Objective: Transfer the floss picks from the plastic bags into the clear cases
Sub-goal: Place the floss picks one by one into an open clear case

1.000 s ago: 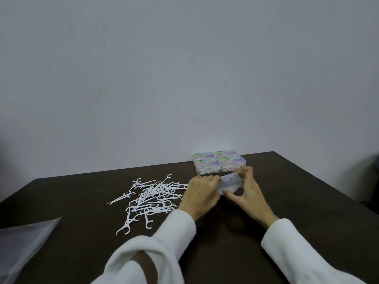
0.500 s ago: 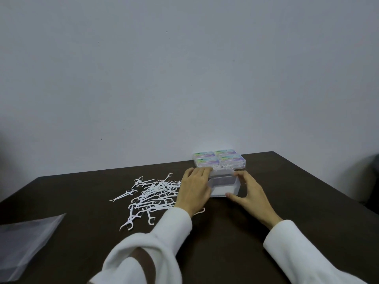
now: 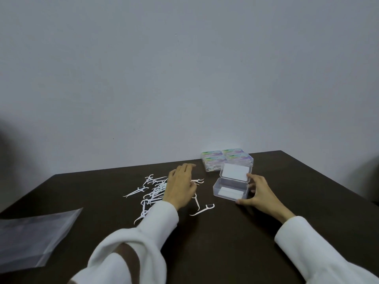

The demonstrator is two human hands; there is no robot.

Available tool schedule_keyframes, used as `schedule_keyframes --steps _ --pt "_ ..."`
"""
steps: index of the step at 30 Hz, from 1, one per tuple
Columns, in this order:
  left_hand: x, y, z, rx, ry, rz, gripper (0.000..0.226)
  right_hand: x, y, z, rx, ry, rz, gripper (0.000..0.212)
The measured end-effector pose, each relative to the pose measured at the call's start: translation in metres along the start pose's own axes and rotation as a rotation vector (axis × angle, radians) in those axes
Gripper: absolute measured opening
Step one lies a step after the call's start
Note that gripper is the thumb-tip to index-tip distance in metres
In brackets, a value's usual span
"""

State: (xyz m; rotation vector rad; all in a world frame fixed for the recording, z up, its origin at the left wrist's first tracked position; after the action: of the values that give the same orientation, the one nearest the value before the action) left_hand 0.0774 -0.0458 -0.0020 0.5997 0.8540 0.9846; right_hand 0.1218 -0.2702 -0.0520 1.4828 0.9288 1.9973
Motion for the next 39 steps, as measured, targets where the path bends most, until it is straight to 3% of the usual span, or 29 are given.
schedule_keyframes --steps 3,8,16,23,26,29,35,39 --pt "0.015 0.007 -0.006 0.044 0.037 -0.013 0.049 0.005 0.001 -0.003 -0.066 0.022 -0.101 0.094" --pt "0.037 0.020 -0.016 0.132 0.087 -0.053 0.043 0.036 0.011 -0.015 -0.331 0.207 -0.221 0.054" --pt "0.075 0.051 -0.039 0.394 0.202 -0.055 0.037 0.085 -0.038 -0.025 -0.030 0.527 -0.336 0.012" --pt "0.099 0.064 -0.064 0.543 0.293 -0.121 0.038 0.105 -0.065 -0.019 0.063 0.571 -0.470 0.011" --pt "0.102 0.064 -0.068 0.515 0.312 -0.187 0.029 0.115 -0.070 -0.017 0.057 0.586 -0.461 0.012" --pt "0.102 0.060 -0.066 0.480 0.313 -0.231 0.037 0.123 -0.075 -0.014 0.067 0.609 -0.444 0.011" --pt "0.103 0.053 -0.063 0.388 0.319 -0.365 0.030 0.136 -0.093 -0.005 0.079 0.647 -0.445 0.012" --pt "0.102 0.051 -0.059 0.307 0.298 -0.422 0.029 0.137 -0.105 0.008 0.159 0.566 -0.410 0.038"
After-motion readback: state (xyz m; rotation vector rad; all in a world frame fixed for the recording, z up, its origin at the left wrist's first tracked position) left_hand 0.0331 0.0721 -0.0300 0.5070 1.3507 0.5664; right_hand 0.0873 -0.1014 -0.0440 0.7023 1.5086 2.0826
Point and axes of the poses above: each hand's wrist, its own z-axis towards the middle knuckle, its own y-axis out of the back of the hand, x = y × z, the point moved 6 cm from there along z, towards the middle knuckle, and after that the axes turned 12 degrees about -z, right-handed, at the moved point
